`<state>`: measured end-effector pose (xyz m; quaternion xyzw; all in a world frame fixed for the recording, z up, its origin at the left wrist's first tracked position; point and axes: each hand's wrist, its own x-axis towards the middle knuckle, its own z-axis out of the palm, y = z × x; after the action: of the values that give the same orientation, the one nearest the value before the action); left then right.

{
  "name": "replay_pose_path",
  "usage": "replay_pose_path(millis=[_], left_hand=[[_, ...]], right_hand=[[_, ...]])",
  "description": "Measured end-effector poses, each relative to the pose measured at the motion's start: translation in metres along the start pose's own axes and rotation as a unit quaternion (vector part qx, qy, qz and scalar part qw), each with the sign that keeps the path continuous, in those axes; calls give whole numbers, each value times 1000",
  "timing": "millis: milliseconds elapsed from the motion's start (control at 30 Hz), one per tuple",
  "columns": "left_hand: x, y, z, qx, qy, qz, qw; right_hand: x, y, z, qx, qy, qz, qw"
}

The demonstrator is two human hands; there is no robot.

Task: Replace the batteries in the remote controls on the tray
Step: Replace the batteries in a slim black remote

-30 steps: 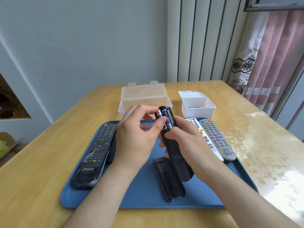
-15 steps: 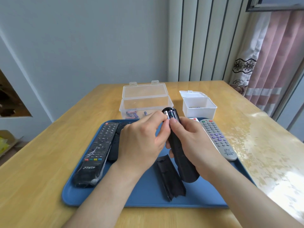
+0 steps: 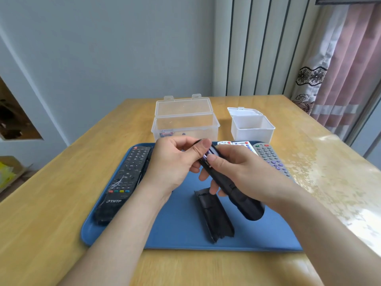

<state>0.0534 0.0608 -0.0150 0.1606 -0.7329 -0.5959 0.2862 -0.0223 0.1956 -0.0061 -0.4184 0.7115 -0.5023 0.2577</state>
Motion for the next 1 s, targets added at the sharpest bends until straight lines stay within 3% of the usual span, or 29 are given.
replay_pose_path(millis=[100, 167, 233, 300, 467, 533, 667, 767, 867, 933, 1000], left_hand=[[1, -2, -1, 28, -32, -32, 999], [2, -3, -7, 158, -47, -31, 986], [0, -4, -12, 392, -97, -6, 915], [-6, 1, -11, 515, -179, 16, 838], [-10, 8, -21, 434, -410, 24, 802], [-9, 4, -21, 448, -438, 26, 779], [-6, -6, -14, 396, -367, 31, 842], [-6, 1, -22, 222, -357, 11, 907], [-2, 7, -22, 61, -197, 68, 976], [1, 7, -21, 10, -109, 94, 990], [1, 7, -21, -56, -98, 55, 992]], right_hand=[[1, 3, -3, -29, 28, 8, 999], [3, 6, -9, -15, 78, 30, 996], [4, 7, -16, 36, 122, 64, 990], [5, 7, -21, 114, 143, 97, 978], [7, 9, -24, 237, 104, 150, 954], [6, 11, -25, 275, 78, 156, 946], [5, 11, -28, 315, 45, 124, 940], [4, 13, -30, 331, 4, 94, 939], [2, 15, -34, 336, -25, 69, 939], [0, 13, -35, 321, -41, 64, 944], [-1, 12, -33, 277, -63, 65, 957]])
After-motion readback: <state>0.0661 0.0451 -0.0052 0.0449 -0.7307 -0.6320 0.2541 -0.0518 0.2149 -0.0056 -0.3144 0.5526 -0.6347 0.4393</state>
